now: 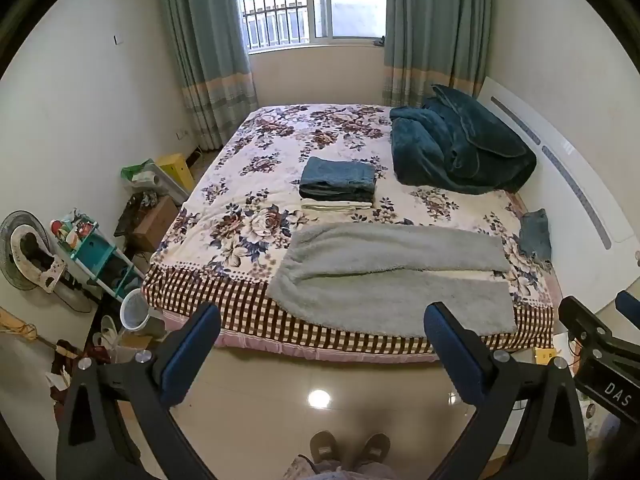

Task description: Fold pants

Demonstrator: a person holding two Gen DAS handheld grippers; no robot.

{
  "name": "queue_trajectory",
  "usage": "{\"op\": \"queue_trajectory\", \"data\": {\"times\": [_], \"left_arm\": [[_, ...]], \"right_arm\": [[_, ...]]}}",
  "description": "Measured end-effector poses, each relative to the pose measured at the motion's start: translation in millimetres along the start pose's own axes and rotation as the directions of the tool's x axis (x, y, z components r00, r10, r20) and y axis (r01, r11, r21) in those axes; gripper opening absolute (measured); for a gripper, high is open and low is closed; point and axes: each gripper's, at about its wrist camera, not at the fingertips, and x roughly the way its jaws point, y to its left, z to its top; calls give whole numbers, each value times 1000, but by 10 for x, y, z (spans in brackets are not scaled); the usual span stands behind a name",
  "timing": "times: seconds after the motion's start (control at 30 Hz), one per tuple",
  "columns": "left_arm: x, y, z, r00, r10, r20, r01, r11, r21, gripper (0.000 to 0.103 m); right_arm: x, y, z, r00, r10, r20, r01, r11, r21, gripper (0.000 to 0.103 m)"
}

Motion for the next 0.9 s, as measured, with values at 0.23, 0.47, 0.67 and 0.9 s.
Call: {"op": "queue_trajectory", "data": {"times": [0.23,0.47,0.67,0.9], "left_arm": [[-4,16,-1,1000,1,-3,-1,1000,3,103],[26,-8,-1,1000,5,-12,-5,1000,3,103],[8,-5,-1,1000,4,-11,-4,1000,2,103],[-18,8,28,1000,5,-11,-5,1000,3,103]], "right_arm": [[3,-6,2,1000,23,-5,-23,1000,10,103],[22,106,19,1000,23,-5,-23,1000,7,103],[9,176,3,1000,29,-11,-29,1000,5,103],[-49,139,-16,999,40,-12,-40,999,2,103]]}}
